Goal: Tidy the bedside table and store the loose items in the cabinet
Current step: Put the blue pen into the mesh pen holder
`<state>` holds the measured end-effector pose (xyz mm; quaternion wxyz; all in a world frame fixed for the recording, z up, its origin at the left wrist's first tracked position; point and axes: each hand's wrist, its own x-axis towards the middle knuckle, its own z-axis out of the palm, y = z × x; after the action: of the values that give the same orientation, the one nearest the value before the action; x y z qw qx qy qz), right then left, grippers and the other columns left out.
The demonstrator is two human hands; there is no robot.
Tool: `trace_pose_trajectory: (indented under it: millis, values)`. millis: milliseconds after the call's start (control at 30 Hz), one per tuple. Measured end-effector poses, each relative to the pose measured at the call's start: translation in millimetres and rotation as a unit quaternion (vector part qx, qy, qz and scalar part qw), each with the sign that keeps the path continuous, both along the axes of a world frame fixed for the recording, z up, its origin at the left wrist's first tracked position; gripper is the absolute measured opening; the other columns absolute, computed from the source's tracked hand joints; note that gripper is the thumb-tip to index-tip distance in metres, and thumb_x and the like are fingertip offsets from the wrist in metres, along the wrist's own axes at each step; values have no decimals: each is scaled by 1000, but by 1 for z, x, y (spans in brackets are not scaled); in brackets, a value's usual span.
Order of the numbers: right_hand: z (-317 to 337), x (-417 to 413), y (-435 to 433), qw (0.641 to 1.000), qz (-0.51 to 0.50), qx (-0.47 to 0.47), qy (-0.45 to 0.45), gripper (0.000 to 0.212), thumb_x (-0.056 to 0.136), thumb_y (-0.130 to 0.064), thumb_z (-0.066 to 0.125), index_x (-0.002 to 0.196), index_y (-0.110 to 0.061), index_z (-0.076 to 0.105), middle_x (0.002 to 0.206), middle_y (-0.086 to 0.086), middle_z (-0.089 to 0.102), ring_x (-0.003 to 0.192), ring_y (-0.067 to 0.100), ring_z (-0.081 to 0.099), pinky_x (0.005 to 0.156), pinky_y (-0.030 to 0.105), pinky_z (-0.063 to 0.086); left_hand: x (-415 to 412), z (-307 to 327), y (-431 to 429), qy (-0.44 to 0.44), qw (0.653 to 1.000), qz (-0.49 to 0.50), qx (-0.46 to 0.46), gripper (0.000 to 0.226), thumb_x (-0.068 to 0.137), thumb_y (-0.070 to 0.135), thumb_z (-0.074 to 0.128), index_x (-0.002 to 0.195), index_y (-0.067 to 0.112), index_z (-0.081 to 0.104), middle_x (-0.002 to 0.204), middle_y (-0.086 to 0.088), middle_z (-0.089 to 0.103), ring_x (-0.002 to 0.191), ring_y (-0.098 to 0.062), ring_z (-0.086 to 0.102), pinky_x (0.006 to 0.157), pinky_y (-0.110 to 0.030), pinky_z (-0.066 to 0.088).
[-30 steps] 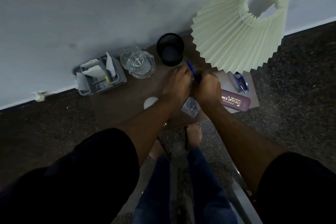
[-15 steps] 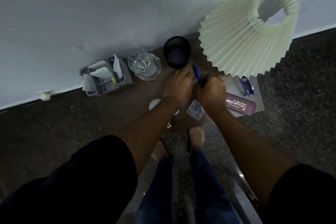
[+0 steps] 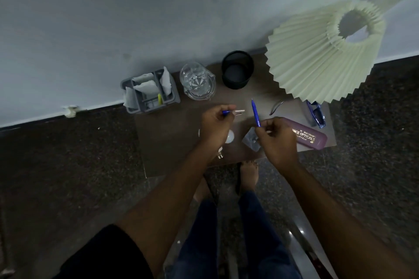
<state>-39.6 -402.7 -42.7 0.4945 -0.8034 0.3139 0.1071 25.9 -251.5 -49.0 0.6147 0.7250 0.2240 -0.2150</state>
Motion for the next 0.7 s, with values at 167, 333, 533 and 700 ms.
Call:
trace_pose_trajectory:
  millis: [167,333,533,700]
  values:
    - [6,-1,10,991,-17,126,38,18,96,-15,57,87,-2,66,68,4,67,60,17,61,61,38,52,-1,17,27,53,991,34,-121,21,98,0,56,115,-6,66,103,-15,72,93,-18,70,90,-25,58]
    - [12,1,21,987,19,158,40,27,99,-20,53,85,1,63,65,-3,61,59,5,54,62,29,44,-1,21,53,72,983,50,-160,21,97,-2,57,115,-8,66,112,-26,70,109,-32,69,100,-36,55]
    - [20,5,25,988,70,136,-7,27,98,-24,62,88,1,65,73,6,64,61,-2,56,57,12,46,0,27,71,53,983,66,-163,23,92,-4,64,114,-1,66,114,-26,69,107,-35,70,94,-37,58]
    - [22,6,20,986,109,126,-26,21,98,-23,63,85,-6,67,74,9,66,67,7,59,63,18,48,1,28,81,41,984,85,-154,27,87,-3,71,113,0,66,112,-24,72,103,-35,72,90,-36,60]
